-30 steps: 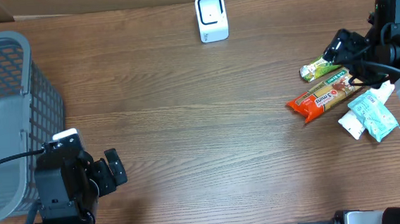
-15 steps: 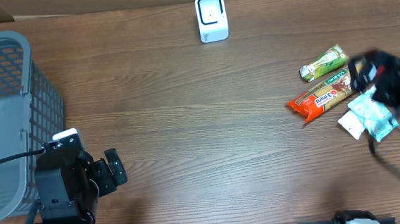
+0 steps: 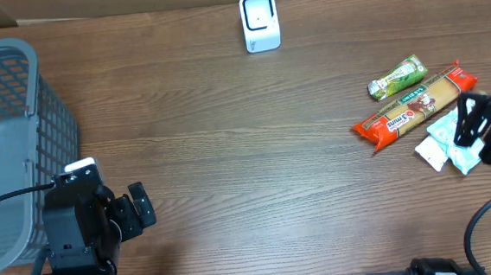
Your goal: Scan the item barcode
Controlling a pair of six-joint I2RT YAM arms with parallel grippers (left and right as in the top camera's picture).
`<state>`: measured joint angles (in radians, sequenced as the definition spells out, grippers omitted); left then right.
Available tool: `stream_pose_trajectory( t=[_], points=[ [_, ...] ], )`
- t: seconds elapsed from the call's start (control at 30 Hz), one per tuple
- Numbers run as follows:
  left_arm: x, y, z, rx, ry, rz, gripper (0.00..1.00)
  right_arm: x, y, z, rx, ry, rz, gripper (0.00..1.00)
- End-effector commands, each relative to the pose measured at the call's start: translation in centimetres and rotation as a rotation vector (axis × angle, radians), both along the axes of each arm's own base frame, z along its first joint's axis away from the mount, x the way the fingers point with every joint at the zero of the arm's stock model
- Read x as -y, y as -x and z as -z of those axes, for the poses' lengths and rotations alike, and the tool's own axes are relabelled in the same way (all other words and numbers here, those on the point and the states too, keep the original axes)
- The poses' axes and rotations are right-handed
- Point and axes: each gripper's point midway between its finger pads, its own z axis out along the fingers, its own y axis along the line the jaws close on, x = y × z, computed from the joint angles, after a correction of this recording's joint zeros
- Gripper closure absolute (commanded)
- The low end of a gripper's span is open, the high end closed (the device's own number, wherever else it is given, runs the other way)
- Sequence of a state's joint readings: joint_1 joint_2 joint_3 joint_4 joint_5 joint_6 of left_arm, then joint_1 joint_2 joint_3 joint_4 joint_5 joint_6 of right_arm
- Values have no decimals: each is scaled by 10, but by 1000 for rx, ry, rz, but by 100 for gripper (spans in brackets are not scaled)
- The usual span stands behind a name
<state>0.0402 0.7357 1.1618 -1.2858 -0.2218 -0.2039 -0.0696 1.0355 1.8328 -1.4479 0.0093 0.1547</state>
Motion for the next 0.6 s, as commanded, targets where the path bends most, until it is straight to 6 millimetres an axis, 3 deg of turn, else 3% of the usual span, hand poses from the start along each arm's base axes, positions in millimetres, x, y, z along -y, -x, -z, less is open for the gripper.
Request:
stream_pose_trajectory(
  t=[0.0, 0.17, 0.23, 0.57],
  points=[
    [-4, 1, -1, 7, -6, -23, 0, -11, -17, 3, 61, 96, -139, 0],
    [-4, 1, -1, 7, -6, -23, 0, -26, -41, 20, 242, 153, -257, 0],
    [-4, 1, -1, 7, -6, -23, 0, -32, -49, 45, 342, 162, -280, 0],
    [-4, 1, -1, 7, -6, -23, 0, -57, -39, 134, 659, 191, -353, 0]
  ],
)
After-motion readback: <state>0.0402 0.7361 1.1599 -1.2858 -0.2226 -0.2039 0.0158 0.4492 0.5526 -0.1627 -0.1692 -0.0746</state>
